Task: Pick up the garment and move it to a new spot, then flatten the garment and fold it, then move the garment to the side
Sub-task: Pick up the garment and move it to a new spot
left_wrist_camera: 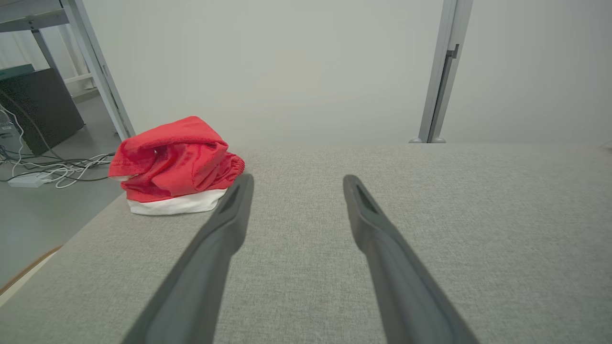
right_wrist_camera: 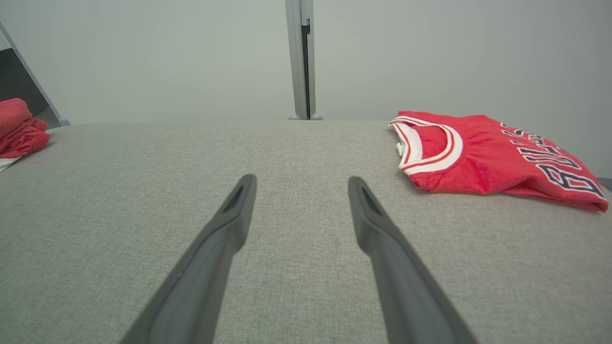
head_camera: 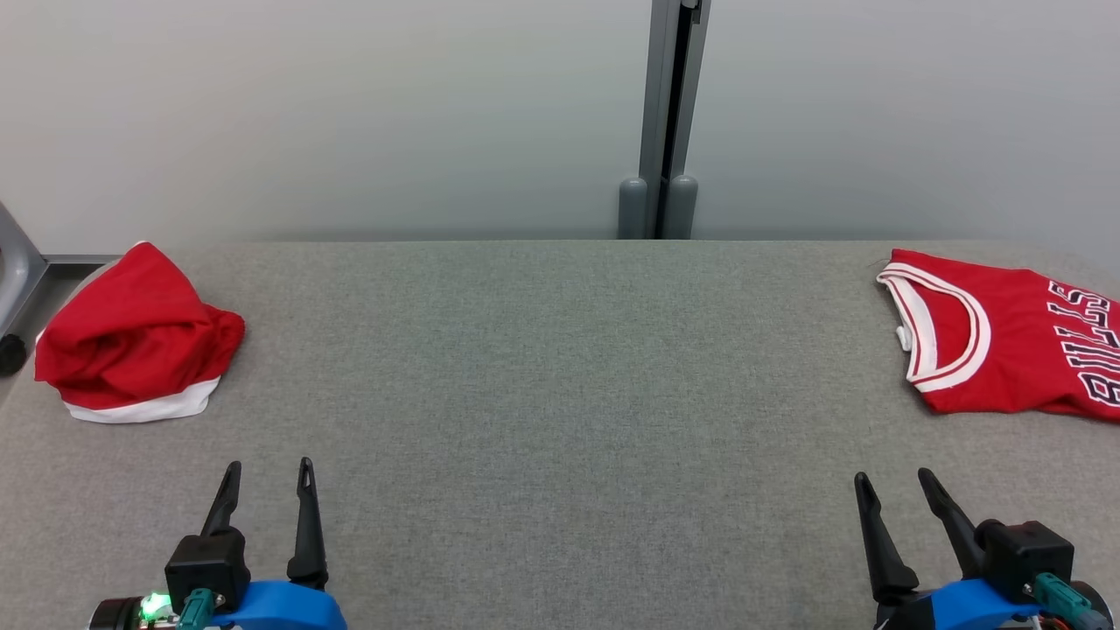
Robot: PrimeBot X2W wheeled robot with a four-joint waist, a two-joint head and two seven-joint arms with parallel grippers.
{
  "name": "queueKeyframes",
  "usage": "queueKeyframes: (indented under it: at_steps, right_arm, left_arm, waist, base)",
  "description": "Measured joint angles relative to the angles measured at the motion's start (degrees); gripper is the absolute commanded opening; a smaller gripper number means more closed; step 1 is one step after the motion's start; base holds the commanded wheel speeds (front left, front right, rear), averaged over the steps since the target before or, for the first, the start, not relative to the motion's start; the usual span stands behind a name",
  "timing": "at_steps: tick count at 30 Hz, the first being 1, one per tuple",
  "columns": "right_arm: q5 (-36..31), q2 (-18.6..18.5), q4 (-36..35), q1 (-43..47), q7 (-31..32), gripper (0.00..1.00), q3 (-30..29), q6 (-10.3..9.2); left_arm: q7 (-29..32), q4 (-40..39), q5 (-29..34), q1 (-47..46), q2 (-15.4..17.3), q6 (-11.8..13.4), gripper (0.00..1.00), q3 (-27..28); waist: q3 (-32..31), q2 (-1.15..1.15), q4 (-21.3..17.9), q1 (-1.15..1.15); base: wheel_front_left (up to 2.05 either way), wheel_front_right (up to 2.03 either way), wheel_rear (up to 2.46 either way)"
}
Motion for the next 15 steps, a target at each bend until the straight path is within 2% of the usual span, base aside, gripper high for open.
queueKeyframes:
  at_steps: [9, 15]
  right_arm:
    - [0.2, 0.0, 0.5, 0.0, -0.2, 1.00, 0.5, 0.00]
    - [0.2, 0.0, 1.1, 0.0, -0.5, 1.00, 1.1, 0.00]
  left_arm:
    - [-0.1, 0.1, -0.5, 0.0, 0.4, 0.5, 1.00, -0.4]
    - [-0.3, 0.3, -0.8, 0.0, 0.8, 0.7, 1.00, -0.6]
  waist:
    - [-0.4, 0.00, 1.6, 0.00]
    - [-0.6, 0.00, 4.6, 0.00]
  base:
    - [0.00, 0.00, 0.00]
    - [0.00, 0.00, 0.00]
